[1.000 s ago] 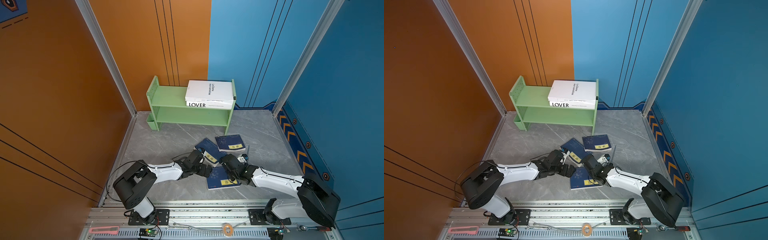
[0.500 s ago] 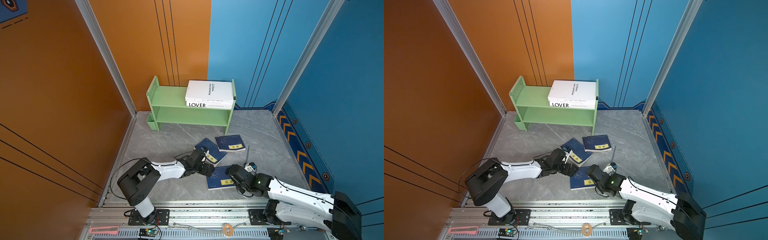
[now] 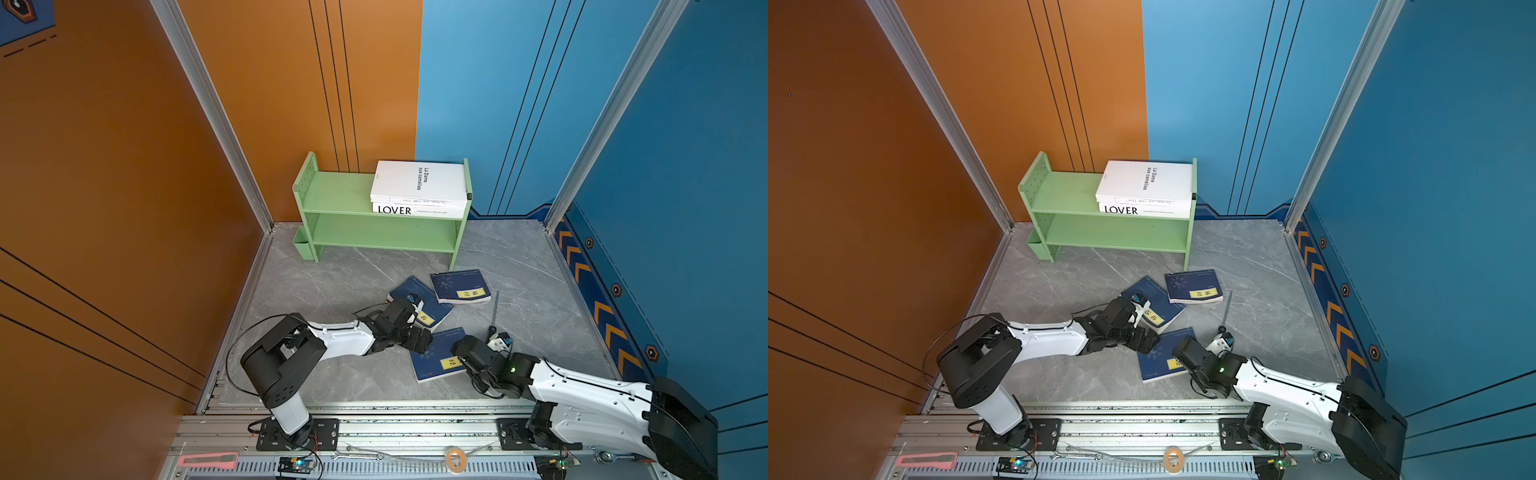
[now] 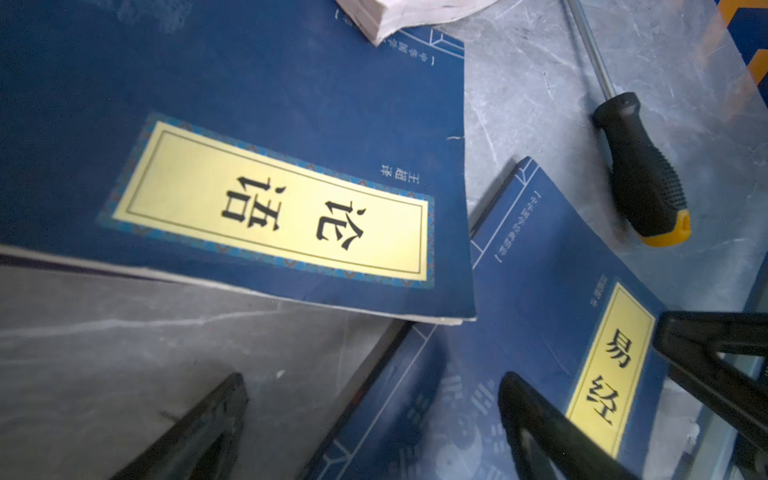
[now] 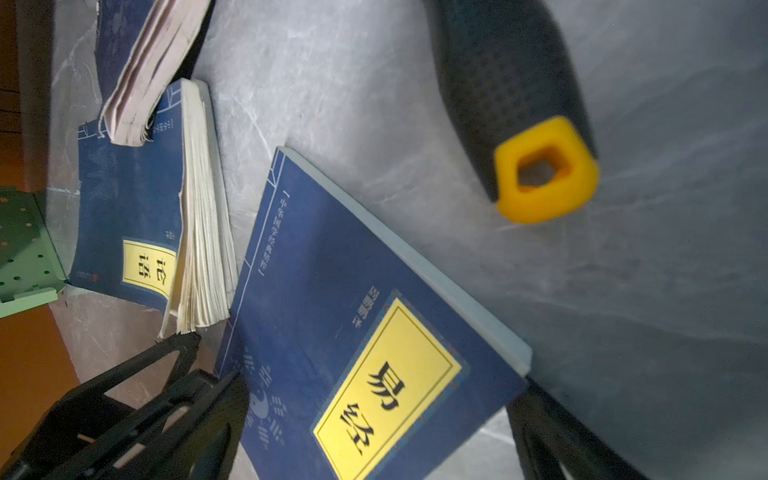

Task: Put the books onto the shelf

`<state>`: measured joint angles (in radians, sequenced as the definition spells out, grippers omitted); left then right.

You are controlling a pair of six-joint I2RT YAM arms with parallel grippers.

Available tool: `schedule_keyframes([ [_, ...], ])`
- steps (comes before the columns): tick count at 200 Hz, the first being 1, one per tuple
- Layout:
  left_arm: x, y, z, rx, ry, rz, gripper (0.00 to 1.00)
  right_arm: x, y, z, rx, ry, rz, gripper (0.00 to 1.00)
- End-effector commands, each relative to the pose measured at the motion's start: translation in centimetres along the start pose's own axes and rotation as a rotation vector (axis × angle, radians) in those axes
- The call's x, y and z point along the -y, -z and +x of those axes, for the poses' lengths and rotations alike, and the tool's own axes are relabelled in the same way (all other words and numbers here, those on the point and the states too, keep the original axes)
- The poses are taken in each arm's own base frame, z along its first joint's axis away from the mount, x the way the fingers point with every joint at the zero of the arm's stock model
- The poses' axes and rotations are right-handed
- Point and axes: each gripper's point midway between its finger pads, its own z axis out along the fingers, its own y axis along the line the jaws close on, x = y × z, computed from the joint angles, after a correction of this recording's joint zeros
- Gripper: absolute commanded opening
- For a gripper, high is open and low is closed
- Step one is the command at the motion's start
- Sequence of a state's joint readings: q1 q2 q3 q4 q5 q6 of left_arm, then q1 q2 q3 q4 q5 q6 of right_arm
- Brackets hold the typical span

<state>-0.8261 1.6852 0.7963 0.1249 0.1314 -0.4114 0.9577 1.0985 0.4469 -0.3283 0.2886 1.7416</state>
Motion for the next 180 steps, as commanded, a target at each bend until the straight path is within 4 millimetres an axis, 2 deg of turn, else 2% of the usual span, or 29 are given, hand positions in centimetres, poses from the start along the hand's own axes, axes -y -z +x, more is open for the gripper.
schedule_keyframes([
  [1, -0.8, -0.4, 3.8, -0.125, 0.014, -0.021, 0.95, -0.6, -0.8, 0.6, -0.029, 0.032, 0.001, 0.98],
  [53, -2.1, 0.5, 5.3, -0.160, 0.088, -0.043, 0.95, -3.5, -2.4, -0.5, -0.023, 0.062, -0.014, 0.98],
  [68, -2.4, 0.8, 5.6, -0.179, 0.110, -0.046, 0.94, -4.4, -3.0, -0.1, -0.047, 0.081, -0.005, 0.98],
  [86, -2.3, 1.1, 5.6, -0.197, 0.113, -0.053, 0.94, -4.6, -3.5, 0.3, -0.063, 0.108, 0.026, 0.98],
  [111, -1.8, 1.2, 5.8, -0.223, 0.104, -0.050, 0.93, -4.0, -3.5, 0.7, -0.079, 0.127, 0.054, 0.97],
  [144, -1.9, 0.7, 6.9, -0.268, 0.112, -0.066, 0.92, -2.9, -2.6, 1.2, -0.088, 0.173, 0.087, 0.97],
  [180, -1.6, -0.3, 7.8, -0.331, 0.138, -0.043, 0.89, -1.8, -2.6, 2.0, -0.099, 0.246, 0.125, 0.92],
])
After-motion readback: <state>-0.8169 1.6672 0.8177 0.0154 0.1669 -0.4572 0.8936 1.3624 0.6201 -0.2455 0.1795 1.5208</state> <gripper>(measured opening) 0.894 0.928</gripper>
